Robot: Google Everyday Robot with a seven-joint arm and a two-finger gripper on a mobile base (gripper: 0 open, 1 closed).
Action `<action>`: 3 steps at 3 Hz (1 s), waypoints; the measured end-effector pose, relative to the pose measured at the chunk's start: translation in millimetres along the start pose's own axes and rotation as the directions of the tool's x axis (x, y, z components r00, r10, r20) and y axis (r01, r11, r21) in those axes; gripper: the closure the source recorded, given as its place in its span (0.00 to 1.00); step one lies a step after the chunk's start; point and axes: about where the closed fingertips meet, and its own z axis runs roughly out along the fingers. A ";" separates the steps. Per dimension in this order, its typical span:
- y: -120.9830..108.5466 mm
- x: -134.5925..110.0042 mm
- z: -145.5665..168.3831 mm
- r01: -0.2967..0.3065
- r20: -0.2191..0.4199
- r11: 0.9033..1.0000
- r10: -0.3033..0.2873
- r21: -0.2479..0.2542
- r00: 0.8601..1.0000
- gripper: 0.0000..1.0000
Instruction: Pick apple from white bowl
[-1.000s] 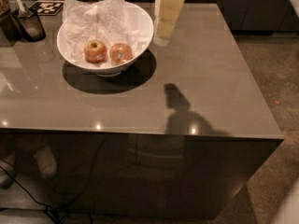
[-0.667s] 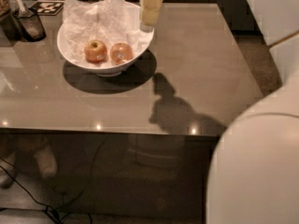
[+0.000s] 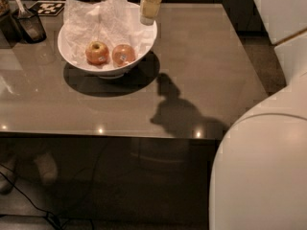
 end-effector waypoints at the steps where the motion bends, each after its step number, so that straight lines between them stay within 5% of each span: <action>1: -10.0 -8.4 33.6 -0.010 0.026 1.000 0.011 -0.027 1.000 0.00; 3: -19.2 -20.8 105.0 -0.015 0.018 0.995 0.017 -0.102 1.000 0.00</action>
Offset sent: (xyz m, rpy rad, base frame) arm 0.0666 0.0437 -0.0842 -0.0102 0.1695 0.0216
